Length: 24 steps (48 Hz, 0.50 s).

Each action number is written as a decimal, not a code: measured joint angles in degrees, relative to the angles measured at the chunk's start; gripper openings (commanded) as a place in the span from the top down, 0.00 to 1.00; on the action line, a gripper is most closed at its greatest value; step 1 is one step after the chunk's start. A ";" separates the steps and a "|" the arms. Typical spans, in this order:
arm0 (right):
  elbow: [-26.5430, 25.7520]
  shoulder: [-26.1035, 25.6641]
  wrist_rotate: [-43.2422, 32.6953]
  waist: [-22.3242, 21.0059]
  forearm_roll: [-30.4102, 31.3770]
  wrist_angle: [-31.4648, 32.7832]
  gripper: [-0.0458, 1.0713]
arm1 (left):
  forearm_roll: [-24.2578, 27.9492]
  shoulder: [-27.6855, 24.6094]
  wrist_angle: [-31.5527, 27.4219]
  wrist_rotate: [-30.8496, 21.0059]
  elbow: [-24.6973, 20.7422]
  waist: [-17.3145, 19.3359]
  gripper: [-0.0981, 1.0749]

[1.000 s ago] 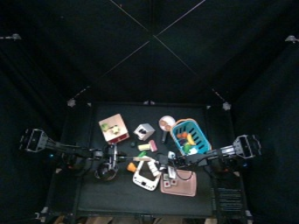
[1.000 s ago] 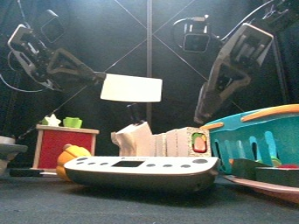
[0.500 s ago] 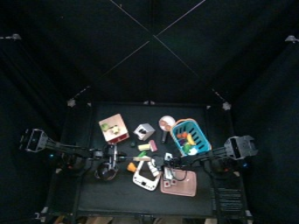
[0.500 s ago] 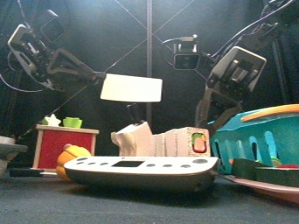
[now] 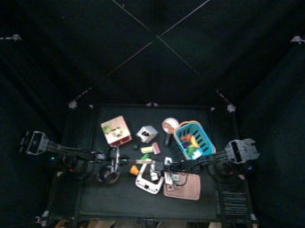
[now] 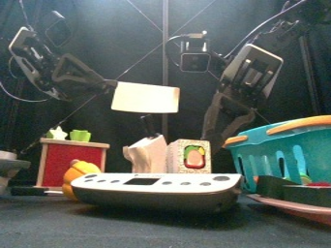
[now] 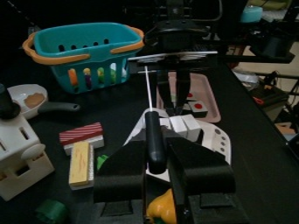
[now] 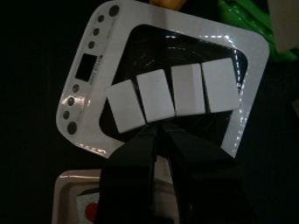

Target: Fix orientation of white sushi roll to cut

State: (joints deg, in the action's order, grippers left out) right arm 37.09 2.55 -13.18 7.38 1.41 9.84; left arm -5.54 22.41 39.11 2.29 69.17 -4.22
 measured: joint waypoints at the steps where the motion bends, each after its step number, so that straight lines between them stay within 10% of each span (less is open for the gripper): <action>1: 0.00 0.09 0.00 0.09 0.00 -0.09 0.48 | 0.00 -0.09 0.00 0.09 0.00 0.09 0.58; 24: -1.05 0.70 -0.09 0.70 -0.35 3.60 0.48 | -0.09 -0.09 0.00 0.09 0.00 0.09 0.58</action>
State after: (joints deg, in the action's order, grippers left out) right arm 36.04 3.25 -13.27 8.09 1.05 13.45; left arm -5.63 22.32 39.11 2.37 69.17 -4.13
